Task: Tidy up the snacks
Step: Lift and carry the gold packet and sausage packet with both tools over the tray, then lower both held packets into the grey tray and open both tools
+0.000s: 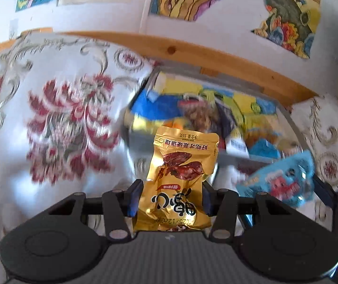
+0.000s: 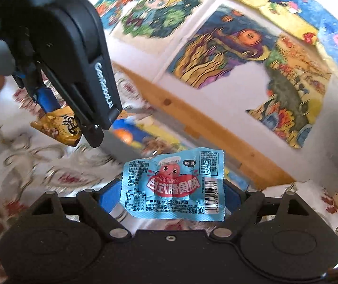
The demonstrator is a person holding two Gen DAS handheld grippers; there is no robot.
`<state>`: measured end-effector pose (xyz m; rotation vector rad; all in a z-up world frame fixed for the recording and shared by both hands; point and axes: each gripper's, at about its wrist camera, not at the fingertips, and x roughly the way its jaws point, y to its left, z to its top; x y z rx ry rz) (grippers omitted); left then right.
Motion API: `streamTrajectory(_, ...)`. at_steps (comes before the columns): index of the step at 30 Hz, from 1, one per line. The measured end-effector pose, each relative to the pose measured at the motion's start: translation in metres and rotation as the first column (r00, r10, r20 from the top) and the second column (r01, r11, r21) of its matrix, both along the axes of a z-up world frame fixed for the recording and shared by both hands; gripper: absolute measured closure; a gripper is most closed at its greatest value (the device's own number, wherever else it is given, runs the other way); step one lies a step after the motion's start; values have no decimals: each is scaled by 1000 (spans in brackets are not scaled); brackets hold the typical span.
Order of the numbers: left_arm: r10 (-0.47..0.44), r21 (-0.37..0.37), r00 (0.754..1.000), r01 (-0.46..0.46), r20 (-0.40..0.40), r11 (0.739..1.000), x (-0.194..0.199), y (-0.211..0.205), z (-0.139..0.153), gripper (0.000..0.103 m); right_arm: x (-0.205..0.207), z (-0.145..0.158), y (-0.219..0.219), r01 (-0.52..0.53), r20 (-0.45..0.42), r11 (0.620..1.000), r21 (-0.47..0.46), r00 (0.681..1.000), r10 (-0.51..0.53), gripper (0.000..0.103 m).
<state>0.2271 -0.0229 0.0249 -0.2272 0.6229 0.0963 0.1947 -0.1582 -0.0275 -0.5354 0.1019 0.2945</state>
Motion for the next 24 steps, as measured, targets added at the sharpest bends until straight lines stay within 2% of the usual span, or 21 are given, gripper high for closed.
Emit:
streamTrajectory(5,20,55,999,-22,30,998,31,-5,13,49,27,18,-12,16,85,998,54,996,-20,15)
streamTrajectory(12,42,85,999,-42,11,995,73,-12,13,49,77,37,-35,64,82,987,145,994,-77,15)
streamTrajectory(18,59,96,998,-58,-5,994,103,-15,8,49,110,47,-44,83,27,975,204,996,-90,15)
streamTrajectory(24,71,83,997,-68,-33,994,121,-16,-1,48,131,38,-41,80,-72,971,225,995,-66,15)
